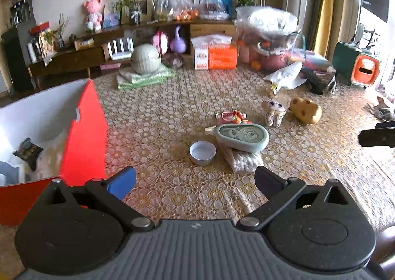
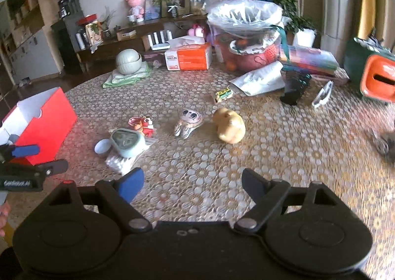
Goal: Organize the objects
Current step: 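Move both tools back from the box toward the table items, then grasp the white bottle cap with the left tool while the right tool grasps the yellow plush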
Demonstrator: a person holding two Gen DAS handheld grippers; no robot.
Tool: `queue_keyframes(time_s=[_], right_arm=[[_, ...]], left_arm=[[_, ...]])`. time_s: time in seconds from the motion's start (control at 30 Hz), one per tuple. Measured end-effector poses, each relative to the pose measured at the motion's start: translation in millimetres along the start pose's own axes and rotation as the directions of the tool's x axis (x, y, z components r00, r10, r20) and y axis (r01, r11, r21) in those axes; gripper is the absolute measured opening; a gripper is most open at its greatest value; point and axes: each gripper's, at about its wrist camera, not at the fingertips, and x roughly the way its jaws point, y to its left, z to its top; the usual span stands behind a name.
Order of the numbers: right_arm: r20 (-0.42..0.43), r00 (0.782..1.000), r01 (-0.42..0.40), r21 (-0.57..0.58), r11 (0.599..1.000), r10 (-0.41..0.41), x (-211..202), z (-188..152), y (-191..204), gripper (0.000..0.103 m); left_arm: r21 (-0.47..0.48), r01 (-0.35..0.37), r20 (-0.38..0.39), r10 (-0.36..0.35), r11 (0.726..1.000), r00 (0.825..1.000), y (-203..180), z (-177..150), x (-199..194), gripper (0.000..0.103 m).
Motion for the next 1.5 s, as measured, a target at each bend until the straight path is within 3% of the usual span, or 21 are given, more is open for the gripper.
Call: queue_keyframes(time_s=[0.57, 1.17, 1.2, 1.27, 1.33, 1.4, 1.5], right_arm=[[-0.059, 0.998, 0.022, 0.014, 1.0, -0.021, 74, 32, -39, 0.086], [-0.107, 0.993, 0.057, 0.079, 0.995, -0.048, 135, 45, -57, 0.082], [-0.107, 0.993, 0.059, 0.078, 0.995, -0.051, 136, 45, -56, 0.081], [-0.118, 0.991, 0.065, 0.07, 0.995, -0.057, 140, 45, -55, 0.06], [-0.127, 0.99, 0.069, 0.069, 0.995, -0.06, 142, 44, -55, 0.056], [-0.12, 0.99, 0.076, 0.07, 0.995, -0.067, 142, 43, -53, 0.056], [-0.117, 0.991, 0.079, 0.073, 0.994, -0.07, 140, 42, -52, 0.047]], left_arm=[[0.056, -0.038, -0.061, 0.042, 0.998, 0.997, -5, 8, 94, 0.103], [0.09, -0.074, -0.021, 0.077, 0.993, 0.997, -2, 4, 122, 0.102], [0.089, -0.074, -0.017, 0.076, 0.993, 0.997, -2, 4, 122, 0.1], [0.093, -0.066, -0.007, 0.067, 0.993, 0.998, -4, 3, 120, 0.095], [0.1, -0.06, 0.0, 0.061, 0.993, 0.998, -6, 3, 119, 0.088], [0.108, -0.04, 0.003, 0.04, 0.993, 0.999, -9, 4, 118, 0.073], [0.117, -0.02, 0.005, 0.019, 0.993, 1.0, -13, 4, 116, 0.055]])
